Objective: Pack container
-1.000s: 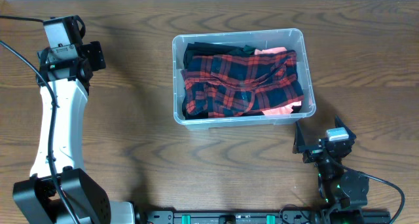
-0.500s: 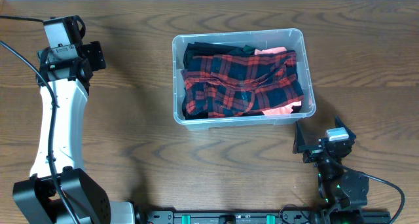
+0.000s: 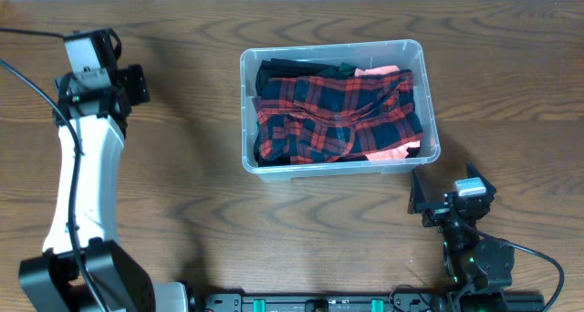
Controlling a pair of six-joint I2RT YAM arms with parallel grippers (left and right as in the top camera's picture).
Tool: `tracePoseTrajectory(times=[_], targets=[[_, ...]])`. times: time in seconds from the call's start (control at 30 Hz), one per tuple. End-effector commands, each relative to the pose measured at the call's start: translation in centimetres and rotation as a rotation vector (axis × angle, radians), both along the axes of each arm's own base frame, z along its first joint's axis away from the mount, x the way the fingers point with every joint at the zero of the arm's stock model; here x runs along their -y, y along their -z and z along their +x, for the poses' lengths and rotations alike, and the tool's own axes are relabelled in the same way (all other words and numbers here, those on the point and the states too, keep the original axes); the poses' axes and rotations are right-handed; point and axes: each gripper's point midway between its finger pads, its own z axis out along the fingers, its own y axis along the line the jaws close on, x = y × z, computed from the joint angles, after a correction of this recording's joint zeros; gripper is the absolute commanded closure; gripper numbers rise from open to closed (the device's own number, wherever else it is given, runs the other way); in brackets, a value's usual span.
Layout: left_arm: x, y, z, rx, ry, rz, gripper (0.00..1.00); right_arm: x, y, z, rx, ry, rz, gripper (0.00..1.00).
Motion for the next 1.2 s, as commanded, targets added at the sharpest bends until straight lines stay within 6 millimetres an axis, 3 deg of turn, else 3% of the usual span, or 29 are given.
tracePoseTrajectory(times=[0.0, 0.5, 0.6, 0.87, 1.17], targets=[[0.2, -0.1, -2.1, 0.003, -0.015, 0.004, 0.02, 0.4, 0.1, 0.0, 0.002, 0.016, -0.013, 0.01], [4.0, 11.9, -17.5, -0.201, 0.002, -0.045, 0.02, 0.4, 0.1, 0.0, 0.000, 0.016, -0.013, 0.01], [5.1, 13.4, -18.3, -0.172, 0.037, -0.081, 0.02, 0.4, 0.1, 0.0, 0.000, 0.016, -0.013, 0.01], [8.9, 14.3, -16.3, 0.062, 0.204, -0.214, 0.02, 0.4, 0.1, 0.0, 0.000, 0.016, -0.013, 0.01], [11.1, 16.9, -18.0, 0.104, 0.277, -0.280, 0.02, 0.4, 0.1, 0.0, 0.000, 0.016, -0.013, 0.01]])
